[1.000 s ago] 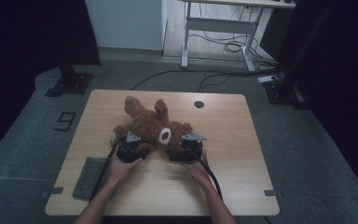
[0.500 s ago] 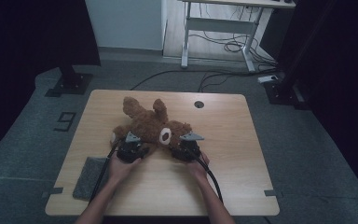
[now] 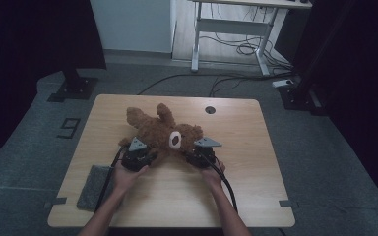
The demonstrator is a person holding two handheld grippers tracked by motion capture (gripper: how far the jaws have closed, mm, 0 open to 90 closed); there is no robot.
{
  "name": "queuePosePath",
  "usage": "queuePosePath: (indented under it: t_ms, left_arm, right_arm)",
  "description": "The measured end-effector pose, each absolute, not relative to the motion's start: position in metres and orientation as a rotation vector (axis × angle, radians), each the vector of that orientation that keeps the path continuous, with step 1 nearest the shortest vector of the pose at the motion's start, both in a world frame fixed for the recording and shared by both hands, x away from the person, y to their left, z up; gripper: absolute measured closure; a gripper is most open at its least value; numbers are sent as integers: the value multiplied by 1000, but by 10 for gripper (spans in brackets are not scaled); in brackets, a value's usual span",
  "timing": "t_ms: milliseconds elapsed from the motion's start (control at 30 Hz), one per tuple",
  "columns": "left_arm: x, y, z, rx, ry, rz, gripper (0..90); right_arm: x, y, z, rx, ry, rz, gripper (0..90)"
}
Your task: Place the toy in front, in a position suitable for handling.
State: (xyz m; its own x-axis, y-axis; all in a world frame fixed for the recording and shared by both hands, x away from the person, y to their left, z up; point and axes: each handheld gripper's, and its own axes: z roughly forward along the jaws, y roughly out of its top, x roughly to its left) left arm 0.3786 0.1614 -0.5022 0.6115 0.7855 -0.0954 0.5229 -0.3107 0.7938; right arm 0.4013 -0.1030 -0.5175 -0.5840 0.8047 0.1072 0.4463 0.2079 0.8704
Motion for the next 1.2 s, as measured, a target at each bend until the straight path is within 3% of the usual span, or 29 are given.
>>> queuePosePath:
  t_ms: [633, 1200]
  left_arm:
    - [355, 146, -458, 1947, 929, 459, 783]
    - [337, 97, -455, 1990, 797, 415, 788]
  right_arm:
    - [380, -117, -496, 1114, 2010, 1443, 609]
    - [346, -170, -494, 1122, 1907, 1443, 620]
